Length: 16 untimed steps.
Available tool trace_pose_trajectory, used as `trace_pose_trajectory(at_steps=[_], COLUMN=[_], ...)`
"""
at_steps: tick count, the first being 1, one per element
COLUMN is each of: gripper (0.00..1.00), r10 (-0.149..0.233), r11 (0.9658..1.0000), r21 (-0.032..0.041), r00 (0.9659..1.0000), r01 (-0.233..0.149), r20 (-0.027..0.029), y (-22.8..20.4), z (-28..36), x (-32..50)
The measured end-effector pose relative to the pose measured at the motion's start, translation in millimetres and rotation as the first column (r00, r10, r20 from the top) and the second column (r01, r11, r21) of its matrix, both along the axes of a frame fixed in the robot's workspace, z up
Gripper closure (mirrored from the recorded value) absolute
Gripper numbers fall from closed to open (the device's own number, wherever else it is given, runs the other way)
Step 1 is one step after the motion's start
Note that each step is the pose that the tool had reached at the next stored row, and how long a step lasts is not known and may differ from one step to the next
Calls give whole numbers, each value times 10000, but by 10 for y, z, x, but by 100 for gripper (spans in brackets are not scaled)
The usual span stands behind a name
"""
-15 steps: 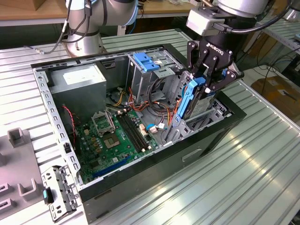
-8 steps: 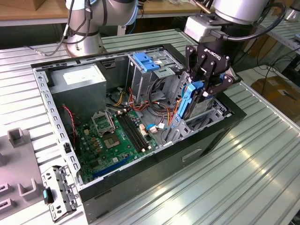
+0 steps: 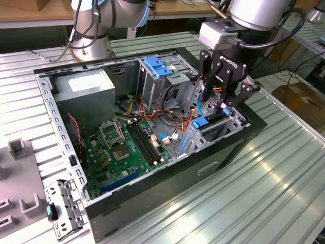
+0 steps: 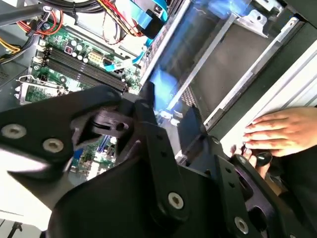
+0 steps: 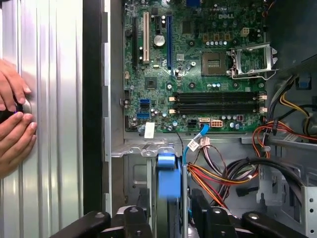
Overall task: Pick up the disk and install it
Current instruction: 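Insert the disk into the insertion slot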
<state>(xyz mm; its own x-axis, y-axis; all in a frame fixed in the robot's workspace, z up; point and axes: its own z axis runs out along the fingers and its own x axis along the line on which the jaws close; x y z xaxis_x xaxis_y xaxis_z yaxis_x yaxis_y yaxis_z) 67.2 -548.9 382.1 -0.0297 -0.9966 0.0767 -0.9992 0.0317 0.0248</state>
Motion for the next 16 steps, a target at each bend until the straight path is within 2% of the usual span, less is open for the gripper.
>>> trace_pose_trajectory(at_steps=[1, 6, 8, 9, 10, 11, 12, 13, 16], gripper=[49, 51, 64, 64, 70, 82, 82, 88, 89], r10=[-1, -1, 0, -1, -1, -2, -1, -1, -1], r11=[10000, 10000, 10000, 10000, 10000, 10000, 10000, 10000, 10000], r21=[-6, -7, -7, -7, -6, -6, -5, -7, -7], r00=[10000, 10000, 10000, 10000, 10000, 10000, 10000, 10000, 10000], r01=[1, 1, 0, 1, 1, 2, 1, 1, 1], r20=[-1, -1, -1, -1, -1, -1, -1, -1, -1], y=[0, 0, 0, -1, -2, -5, -7, -8, -8], z=[-32, -129, -176, -194, -221, -256, -277, -278, -278], x=[0, 0, 0, 0, -1, -1, -1, -1, -1])
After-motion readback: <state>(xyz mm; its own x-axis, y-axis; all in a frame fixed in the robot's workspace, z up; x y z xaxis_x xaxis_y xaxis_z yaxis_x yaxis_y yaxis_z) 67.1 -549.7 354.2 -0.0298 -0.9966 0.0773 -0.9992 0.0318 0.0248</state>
